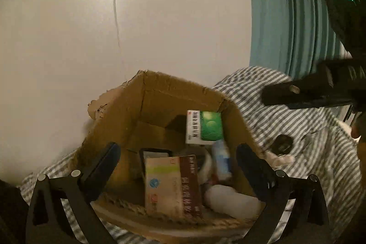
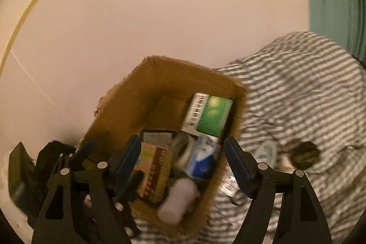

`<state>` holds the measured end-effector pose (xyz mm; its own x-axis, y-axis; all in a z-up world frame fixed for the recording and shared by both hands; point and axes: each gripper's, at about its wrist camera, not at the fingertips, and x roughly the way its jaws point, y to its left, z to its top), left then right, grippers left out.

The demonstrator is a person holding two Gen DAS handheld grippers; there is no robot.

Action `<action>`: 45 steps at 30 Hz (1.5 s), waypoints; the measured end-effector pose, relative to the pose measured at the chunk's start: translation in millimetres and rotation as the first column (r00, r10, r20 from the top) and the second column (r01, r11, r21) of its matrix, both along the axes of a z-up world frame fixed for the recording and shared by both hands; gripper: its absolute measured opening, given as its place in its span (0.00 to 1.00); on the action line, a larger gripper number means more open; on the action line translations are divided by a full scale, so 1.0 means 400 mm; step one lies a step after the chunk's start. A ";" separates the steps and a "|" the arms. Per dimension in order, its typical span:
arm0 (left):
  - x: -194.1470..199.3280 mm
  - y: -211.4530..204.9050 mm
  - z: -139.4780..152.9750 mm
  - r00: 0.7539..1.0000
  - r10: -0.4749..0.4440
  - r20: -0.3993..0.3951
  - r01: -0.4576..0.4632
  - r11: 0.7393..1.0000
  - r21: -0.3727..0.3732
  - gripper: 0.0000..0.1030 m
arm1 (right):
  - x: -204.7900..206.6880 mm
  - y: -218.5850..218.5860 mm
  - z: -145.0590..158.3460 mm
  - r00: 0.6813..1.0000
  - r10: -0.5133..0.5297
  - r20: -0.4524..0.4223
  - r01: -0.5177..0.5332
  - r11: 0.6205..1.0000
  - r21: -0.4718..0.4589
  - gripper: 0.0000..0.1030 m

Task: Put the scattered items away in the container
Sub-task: 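Carry capsule box and tissue pack over the cardboard box and open both grippers, then grasp the thin white stick with left gripper while right grasps white lotion tube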

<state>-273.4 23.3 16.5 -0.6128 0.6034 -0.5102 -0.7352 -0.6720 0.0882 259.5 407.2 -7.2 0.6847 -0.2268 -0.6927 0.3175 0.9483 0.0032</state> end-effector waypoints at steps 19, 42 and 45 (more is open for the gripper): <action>0.365 0.175 -0.349 0.950 -0.148 0.275 0.203 0.962 -0.182 1.00 | -0.463 -0.366 -0.188 0.870 -0.404 -0.283 0.428 0.903 0.026 0.45; 0.357 0.211 -0.449 0.883 -0.074 0.464 0.171 0.970 -0.172 0.96 | -0.334 -0.369 -0.253 0.872 -0.343 -0.350 0.371 0.928 0.015 0.27; 0.368 0.250 -0.471 0.863 -0.048 0.503 0.156 0.972 -0.175 0.91 | -0.366 -0.352 -0.185 0.892 -0.342 -0.295 0.357 0.934 -0.003 0.23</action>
